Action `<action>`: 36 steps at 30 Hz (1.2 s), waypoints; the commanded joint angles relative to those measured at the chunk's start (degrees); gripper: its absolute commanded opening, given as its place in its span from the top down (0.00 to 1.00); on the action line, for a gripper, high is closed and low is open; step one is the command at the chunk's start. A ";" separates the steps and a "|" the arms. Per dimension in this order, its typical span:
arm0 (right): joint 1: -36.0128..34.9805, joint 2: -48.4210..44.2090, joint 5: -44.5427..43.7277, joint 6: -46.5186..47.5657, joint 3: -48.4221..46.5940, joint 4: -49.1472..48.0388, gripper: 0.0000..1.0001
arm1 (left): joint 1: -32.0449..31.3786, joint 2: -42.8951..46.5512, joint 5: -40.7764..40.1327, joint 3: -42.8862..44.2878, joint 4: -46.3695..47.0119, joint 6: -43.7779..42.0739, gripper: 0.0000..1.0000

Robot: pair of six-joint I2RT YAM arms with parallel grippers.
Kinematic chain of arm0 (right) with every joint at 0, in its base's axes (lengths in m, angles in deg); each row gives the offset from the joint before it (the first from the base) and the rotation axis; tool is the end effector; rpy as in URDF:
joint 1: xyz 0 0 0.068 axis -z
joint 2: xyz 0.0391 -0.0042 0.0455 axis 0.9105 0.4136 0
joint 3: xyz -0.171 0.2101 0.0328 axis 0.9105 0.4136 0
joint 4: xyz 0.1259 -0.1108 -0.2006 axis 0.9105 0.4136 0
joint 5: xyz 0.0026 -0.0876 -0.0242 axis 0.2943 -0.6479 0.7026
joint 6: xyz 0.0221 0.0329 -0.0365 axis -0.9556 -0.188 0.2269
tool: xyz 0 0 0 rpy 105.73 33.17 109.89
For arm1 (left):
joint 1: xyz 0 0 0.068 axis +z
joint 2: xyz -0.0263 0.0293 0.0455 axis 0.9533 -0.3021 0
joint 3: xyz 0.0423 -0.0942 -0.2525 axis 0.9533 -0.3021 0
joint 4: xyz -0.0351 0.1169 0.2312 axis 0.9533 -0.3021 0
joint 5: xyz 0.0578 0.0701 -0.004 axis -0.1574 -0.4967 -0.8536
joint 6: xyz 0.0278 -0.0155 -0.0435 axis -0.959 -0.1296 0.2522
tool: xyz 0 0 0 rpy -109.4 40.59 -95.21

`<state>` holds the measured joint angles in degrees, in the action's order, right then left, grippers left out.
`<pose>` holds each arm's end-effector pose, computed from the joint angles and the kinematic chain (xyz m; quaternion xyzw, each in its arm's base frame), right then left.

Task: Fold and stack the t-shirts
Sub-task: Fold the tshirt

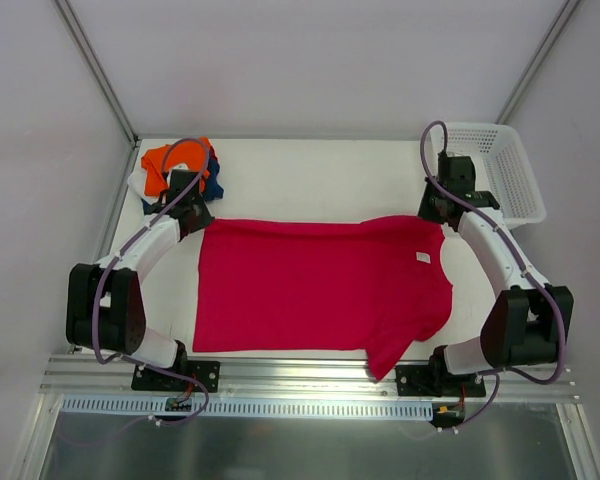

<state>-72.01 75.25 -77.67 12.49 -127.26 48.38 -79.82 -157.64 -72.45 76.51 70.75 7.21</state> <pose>0.3173 0.0319 0.2995 -0.0328 0.9109 -0.0287 0.4103 0.3186 -0.0343 0.2398 -0.1934 0.8883 -0.0330 0.4151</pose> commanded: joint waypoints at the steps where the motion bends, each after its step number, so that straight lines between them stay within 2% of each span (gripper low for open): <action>1: -0.33 -3.46 -1.30 -2.42 2.39 2.13 1.00 | 0.37 3.12 -1.52 -1.12 -1.71 1.36 1.00; 15: -0.33 -13.12 -4.10 -3.92 10.31 3.98 1.00 | 0.37 8.83 -1.26 -6.48 -3.55 3.12 1.00; 36: -0.42 -19.37 -3.32 -4.45 18.13 6.44 1.00 | 0.37 14.99 0.50 -12.10 -5.66 3.82 1.00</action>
<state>-72.05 58.03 -80.20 8.99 -109.60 53.74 -79.82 -145.11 -72.05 65.27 66.16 10.01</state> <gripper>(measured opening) 0.016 0.009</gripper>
